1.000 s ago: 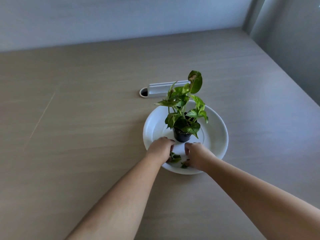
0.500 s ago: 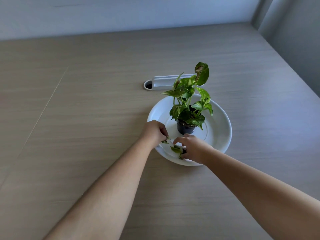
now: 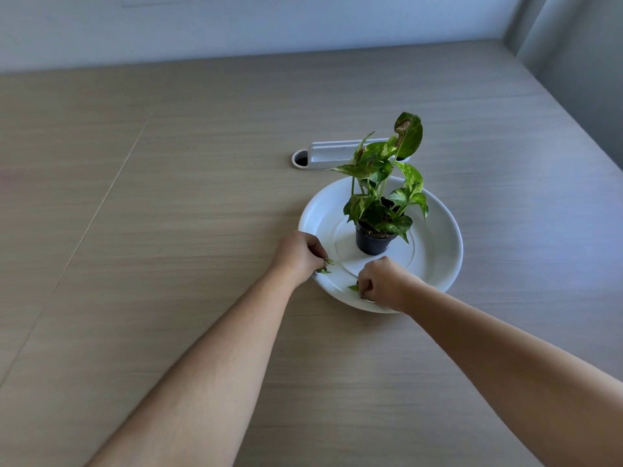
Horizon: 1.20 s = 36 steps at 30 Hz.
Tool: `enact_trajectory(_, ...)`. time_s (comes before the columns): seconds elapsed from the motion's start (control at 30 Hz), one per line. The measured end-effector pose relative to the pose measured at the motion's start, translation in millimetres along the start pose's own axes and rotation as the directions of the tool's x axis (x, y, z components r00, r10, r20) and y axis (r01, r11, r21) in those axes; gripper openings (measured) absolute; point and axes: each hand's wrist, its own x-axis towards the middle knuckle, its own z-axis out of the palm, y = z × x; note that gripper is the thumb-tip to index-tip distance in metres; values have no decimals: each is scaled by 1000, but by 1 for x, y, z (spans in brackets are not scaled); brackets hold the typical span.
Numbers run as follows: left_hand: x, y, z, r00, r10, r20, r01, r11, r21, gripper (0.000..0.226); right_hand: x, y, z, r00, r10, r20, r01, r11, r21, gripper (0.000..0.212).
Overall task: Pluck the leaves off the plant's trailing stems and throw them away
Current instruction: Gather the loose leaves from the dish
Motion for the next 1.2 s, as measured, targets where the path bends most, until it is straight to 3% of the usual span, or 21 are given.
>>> enact_trajectory(0.07,-3,0,0,1000,2,-5,-2,1000,-17,10,-5,7,-5,982,151,-114,-114,953,282,12)
enact_trajectory(0.13,-5,1,1,1000,-3,-2,2,1000,-25,10,-13,17,-14,929,320,-184,-172,816,552,6)
enact_trajectory(0.2,-10,4,2,1000,-9,-3,9,999,-34,13,-21,24,-24,892,417,-172,-190,694,694,6)
enact_trajectory(0.33,-22,14,8,1000,-20,-8,19,997,-73,29,-42,30,-33,881,453,-134,-221,647,730,5)
enact_trajectory(0.5,-57,57,40,998,50,40,-46,995,-91,29,-98,59,-39,837,501,-220,-175,626,760,7)
enact_trajectory(0.7,-115,142,126,964,204,170,-189,977,-101,29,-226,134,-35,685,678,-266,-217,539,814,6)
enact_trajectory(0.77,-155,196,186,917,298,264,-285,954,-90,28,-312,175,-25,582,765,-275,-263,498,827,9)
enact_trajectory(0.8,-157,203,193,916,311,253,-297,950,-91,27,-319,181,-22,595,754,-280,-262,511,819,12)
enact_trajectory(0.83,-170,221,213,890,348,293,-336,937,-94,24,-346,196,-18,552,785,-283,-282,495,822,11)
enact_trajectory(0.97,-283,328,360,653,538,533,-588,804,-92,9,-536,267,19,228,926,-301,-337,365,868,8)
enact_trajectory(1.03,-333,358,418,534,605,591,-695,712,-101,10,-602,287,47,110,956,-273,-342,294,893,9)
enact_trajectory(1.1,-378,376,468,406,615,676,-758,640,-126,11,-656,297,78,-11,980,-201,-326,187,927,8)
enact_trajectory(1.2,-424,384,525,291,560,775,-803,583,-120,11,-708,304,130,-134,988,-77,-305,33,952,6)
